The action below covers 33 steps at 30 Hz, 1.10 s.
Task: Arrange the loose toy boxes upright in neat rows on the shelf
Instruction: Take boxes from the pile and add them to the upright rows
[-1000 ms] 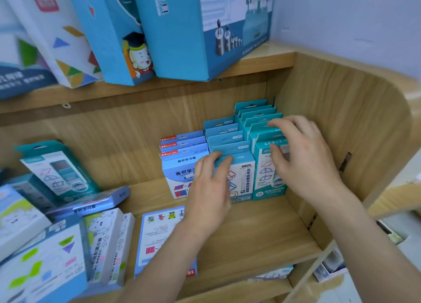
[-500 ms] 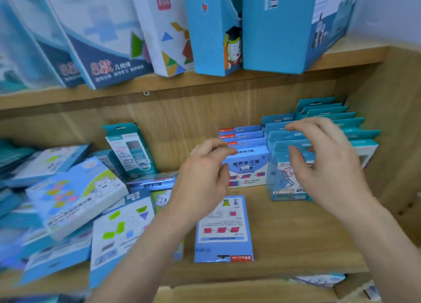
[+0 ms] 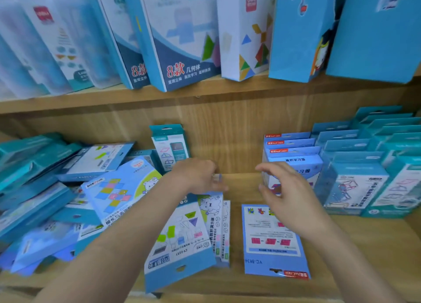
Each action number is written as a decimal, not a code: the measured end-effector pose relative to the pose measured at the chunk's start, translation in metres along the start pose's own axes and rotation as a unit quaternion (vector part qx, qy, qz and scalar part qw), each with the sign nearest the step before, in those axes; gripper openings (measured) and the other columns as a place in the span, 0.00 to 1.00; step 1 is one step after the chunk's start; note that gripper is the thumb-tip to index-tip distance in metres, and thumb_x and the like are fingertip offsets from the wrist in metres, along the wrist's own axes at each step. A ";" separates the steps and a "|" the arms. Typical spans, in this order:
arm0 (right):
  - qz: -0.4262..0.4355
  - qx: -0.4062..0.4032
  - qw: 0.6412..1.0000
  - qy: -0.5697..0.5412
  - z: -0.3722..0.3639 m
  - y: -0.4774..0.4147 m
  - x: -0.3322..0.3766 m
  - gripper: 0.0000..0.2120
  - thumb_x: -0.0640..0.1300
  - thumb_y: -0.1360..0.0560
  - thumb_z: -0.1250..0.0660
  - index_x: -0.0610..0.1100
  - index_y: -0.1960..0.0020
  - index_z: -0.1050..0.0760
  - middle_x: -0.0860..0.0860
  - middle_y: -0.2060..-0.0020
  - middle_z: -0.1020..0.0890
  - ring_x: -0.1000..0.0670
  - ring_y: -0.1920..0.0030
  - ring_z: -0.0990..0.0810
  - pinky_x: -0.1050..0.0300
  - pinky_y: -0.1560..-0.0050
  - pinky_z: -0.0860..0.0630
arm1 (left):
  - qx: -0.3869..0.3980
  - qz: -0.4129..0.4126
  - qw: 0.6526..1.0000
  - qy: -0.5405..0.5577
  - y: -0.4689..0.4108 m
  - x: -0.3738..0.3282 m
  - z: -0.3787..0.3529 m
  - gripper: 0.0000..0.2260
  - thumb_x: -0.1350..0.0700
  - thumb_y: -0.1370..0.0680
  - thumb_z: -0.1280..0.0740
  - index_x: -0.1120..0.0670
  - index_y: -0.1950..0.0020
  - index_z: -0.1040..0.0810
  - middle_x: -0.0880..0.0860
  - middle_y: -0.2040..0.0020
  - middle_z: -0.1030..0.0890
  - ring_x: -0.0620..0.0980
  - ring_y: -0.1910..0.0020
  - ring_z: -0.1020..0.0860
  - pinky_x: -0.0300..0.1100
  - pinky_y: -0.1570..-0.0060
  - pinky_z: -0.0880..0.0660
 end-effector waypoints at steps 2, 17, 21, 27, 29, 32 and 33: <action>-0.011 0.009 1.000 0.002 -0.006 -0.002 0.001 0.15 0.42 0.25 0.34 0.52 0.40 0.27 0.58 0.46 0.26 0.55 0.46 0.26 0.60 0.44 0.29 | 0.024 -0.016 0.998 -0.048 0.002 0.007 -0.001 0.17 0.41 0.26 0.34 0.52 0.47 0.24 0.51 0.52 0.21 0.54 0.51 0.23 0.45 0.58 0.27; -0.066 -0.127 0.990 0.005 0.032 -0.019 -0.019 0.20 0.36 0.26 0.35 0.50 0.37 0.27 0.53 0.42 0.23 0.53 0.44 0.25 0.55 0.45 0.26 | -0.254 -0.025 0.937 0.239 -0.046 0.010 0.034 0.09 0.54 0.21 0.37 0.56 0.59 0.24 0.55 0.63 0.20 0.56 0.60 0.24 0.48 0.60 0.29; -0.046 -0.098 0.990 0.090 0.039 -0.025 -0.030 0.22 0.37 0.26 0.35 0.48 0.33 0.30 0.50 0.36 0.26 0.47 0.39 0.27 0.53 0.39 0.29 | -0.257 -0.056 0.954 0.142 -0.060 -0.014 0.034 0.10 0.53 0.20 0.40 0.53 0.61 0.30 0.55 0.63 0.22 0.60 0.59 0.24 0.48 0.61 0.29; -0.044 -0.060 0.989 0.130 0.039 -0.025 -0.044 0.25 0.32 0.26 0.39 0.43 0.30 0.32 0.47 0.31 0.30 0.47 0.30 0.33 0.60 0.32 0.41 | -0.275 -0.065 0.955 0.091 -0.073 -0.036 0.026 0.07 0.58 0.20 0.40 0.53 0.58 0.29 0.53 0.55 0.17 0.60 0.54 0.20 0.44 0.64 0.32; -0.046 -0.077 0.990 0.105 0.041 -0.019 -0.043 0.24 0.31 0.25 0.41 0.44 0.31 0.31 0.49 0.31 0.29 0.49 0.31 0.32 0.62 0.33 0.40 | -0.272 -0.058 0.957 0.082 -0.070 -0.040 0.025 0.06 0.59 0.21 0.40 0.51 0.58 0.29 0.53 0.54 0.17 0.60 0.54 0.20 0.43 0.64 0.34; -0.055 -0.118 0.990 0.058 0.048 -0.006 -0.044 0.23 0.31 0.25 0.41 0.47 0.33 0.28 0.51 0.36 0.26 0.53 0.38 0.27 0.65 0.40 0.34 | -0.288 -0.056 0.953 0.077 -0.056 -0.038 0.035 0.08 0.61 0.23 0.38 0.49 0.59 0.31 0.47 0.61 0.21 0.59 0.53 0.21 0.42 0.64 0.36; -0.060 -0.130 0.989 0.044 0.050 0.000 -0.045 0.22 0.30 0.25 0.41 0.47 0.35 0.27 0.52 0.38 0.24 0.55 0.41 0.26 0.66 0.43 0.33 | -0.293 -0.062 0.951 0.076 -0.050 -0.035 0.040 0.08 0.61 0.23 0.38 0.49 0.59 0.31 0.46 0.64 0.24 0.58 0.53 0.21 0.42 0.64 0.35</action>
Point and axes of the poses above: each hand's wrist, its own y-axis away from the middle knuckle, its own z-axis out of the back of the hand, x = y × z, the point moved 1 cm from there along -y, towards the middle knuckle
